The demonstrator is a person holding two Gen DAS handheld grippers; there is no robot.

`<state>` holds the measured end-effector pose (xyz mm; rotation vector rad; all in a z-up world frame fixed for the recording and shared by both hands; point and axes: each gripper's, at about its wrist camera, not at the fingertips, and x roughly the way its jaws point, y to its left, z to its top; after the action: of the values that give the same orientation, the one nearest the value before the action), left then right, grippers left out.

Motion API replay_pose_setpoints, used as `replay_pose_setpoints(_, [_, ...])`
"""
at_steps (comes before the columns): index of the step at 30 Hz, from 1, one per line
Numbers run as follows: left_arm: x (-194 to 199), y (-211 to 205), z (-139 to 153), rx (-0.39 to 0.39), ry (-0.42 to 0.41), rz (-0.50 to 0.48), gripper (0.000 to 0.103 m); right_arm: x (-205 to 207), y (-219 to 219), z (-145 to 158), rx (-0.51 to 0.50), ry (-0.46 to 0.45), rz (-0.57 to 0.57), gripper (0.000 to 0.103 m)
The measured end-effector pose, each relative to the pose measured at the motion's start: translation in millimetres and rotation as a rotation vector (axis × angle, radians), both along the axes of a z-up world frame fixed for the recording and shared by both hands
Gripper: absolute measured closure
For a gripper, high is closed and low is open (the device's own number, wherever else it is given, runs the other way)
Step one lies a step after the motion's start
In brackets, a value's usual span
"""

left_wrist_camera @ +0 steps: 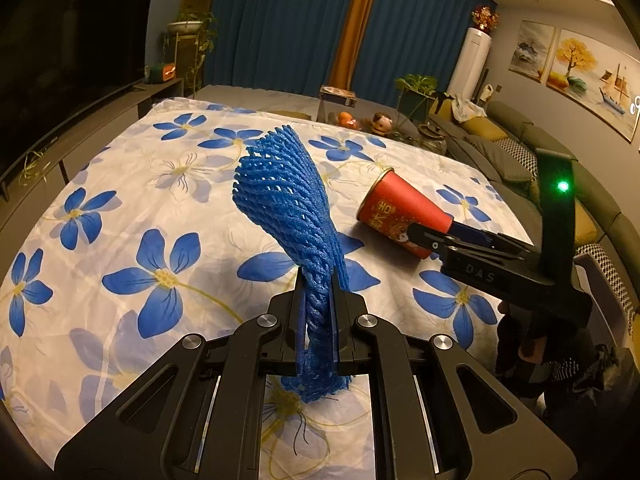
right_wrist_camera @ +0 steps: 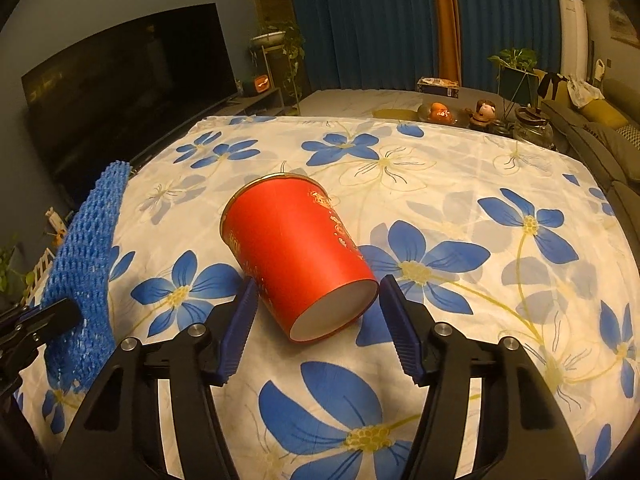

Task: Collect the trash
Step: 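Hold the blue net in the left tool while the right tool grasps the last red cup, then carry the blue net and red cup over the grey bin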

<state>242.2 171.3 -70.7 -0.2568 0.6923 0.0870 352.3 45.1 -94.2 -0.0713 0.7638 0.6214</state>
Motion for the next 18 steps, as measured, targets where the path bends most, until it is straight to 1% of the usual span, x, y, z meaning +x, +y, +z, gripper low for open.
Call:
replay_pose_setpoints(9, [-0.2,-9.7,-4.5,0.016,-0.004,-0.019,0.095,-22.6,-22.2,9.9,0.014,-0.033,-0.045,0.042])
replay_pose_setpoints(18, [-4.3,-30.6,-0.1,0.044,-0.024,-0.072,0.095,-62.6,-61.4,29.1,0.028,-0.091,-0.109,0.042])
